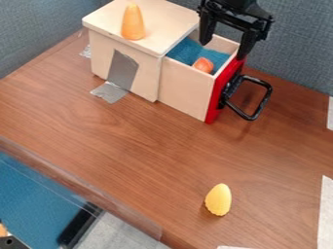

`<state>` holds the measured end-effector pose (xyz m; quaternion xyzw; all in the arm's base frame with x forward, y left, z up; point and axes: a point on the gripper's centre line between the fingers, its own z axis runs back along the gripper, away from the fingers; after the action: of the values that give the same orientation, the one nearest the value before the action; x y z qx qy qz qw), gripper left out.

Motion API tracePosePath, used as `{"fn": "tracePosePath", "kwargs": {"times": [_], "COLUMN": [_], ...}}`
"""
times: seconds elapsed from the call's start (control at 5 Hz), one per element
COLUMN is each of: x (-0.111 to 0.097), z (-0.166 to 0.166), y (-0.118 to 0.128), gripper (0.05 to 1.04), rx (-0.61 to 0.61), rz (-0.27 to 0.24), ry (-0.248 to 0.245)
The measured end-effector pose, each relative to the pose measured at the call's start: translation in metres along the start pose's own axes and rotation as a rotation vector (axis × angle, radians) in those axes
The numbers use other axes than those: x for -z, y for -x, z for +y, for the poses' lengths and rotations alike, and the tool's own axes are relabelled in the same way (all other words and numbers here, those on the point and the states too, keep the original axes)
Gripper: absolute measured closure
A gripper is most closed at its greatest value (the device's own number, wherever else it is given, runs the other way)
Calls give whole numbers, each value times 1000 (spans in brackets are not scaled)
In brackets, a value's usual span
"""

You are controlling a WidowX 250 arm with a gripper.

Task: Take the toy out and put it on top of the drawer

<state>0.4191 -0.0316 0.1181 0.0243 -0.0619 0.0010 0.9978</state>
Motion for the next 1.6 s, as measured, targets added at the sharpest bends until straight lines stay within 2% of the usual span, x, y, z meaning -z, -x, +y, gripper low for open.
{"fn": "tracePosePath", "kwargs": {"times": [0.2,0.4,0.6,1.6], "x": [14,16,16,57], "z": [19,40,40,32], "y": [5,4,2,3], "gripper": [83,83,83,84], "rx": [-26,-75,-65,-33], "rz": [18,12,-1,56], "ry": [14,5,-2,-53]}}
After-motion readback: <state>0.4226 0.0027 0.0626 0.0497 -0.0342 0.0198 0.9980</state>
